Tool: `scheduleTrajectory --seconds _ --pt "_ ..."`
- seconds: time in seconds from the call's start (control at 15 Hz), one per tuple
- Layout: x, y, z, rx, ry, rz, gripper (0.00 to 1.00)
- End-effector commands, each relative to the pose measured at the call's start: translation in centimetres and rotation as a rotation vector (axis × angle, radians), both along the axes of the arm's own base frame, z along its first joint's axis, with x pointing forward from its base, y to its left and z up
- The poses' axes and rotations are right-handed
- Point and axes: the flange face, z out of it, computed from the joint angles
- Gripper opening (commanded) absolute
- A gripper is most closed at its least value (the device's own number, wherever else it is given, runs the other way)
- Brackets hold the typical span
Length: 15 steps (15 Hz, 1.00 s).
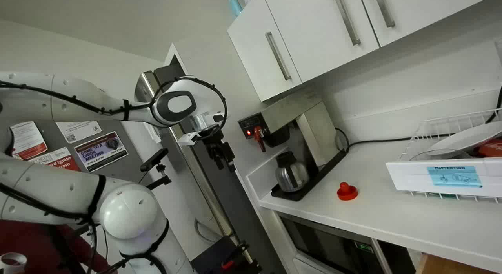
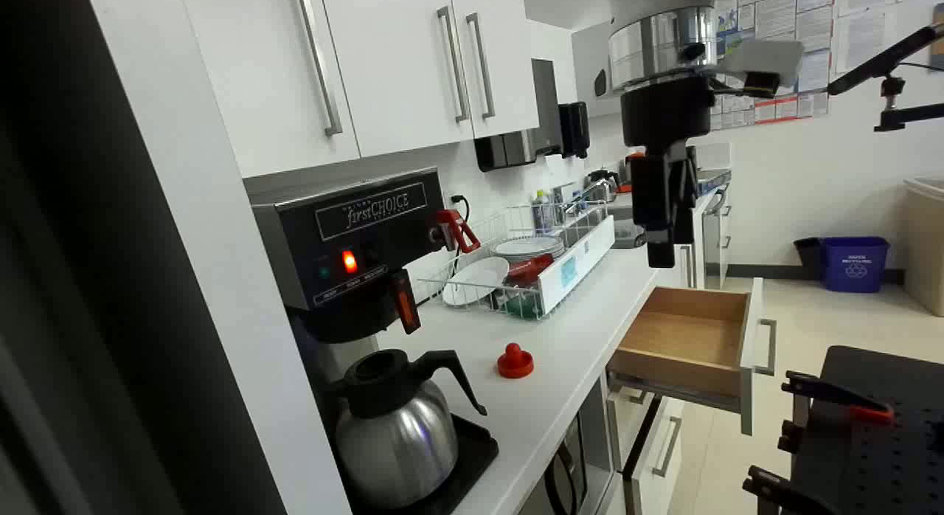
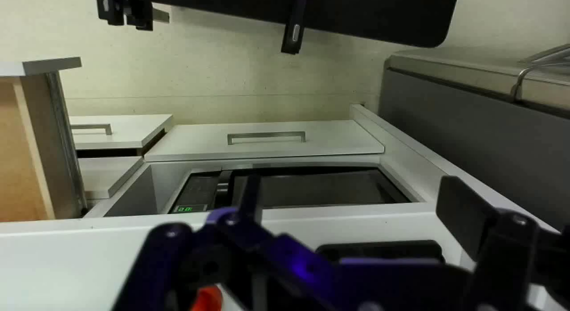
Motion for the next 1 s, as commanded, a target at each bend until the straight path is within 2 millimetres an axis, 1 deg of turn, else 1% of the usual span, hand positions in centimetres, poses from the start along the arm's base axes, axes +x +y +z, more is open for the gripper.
scheduleTrajectory --seconds 0.0,0.27,0.33,0.47,0.6,0.73,0.93 --pt "0.0 0.0 0.0 -0.001 0.003 0.0 1.0" --pt "0.0 0.0 -0.2 -0.002 0.008 0.0 1.0" --pt "0.9 -0.1 -0.2 0.003 -0.007 -0.01 1.0" --pt "3.1 -0.4 -0.2 0.024 -0.03 -0.023 1.0" --pt "6.0 -0.7 -0.9 0.041 -0.087 -0.042 1.0" --pt "9.0 -1.2 -2.3 0.038 -0.151 -0.073 1.0" --pt "13.5 -2.3 -4.8 0.024 -0.221 -0.109 1.0"
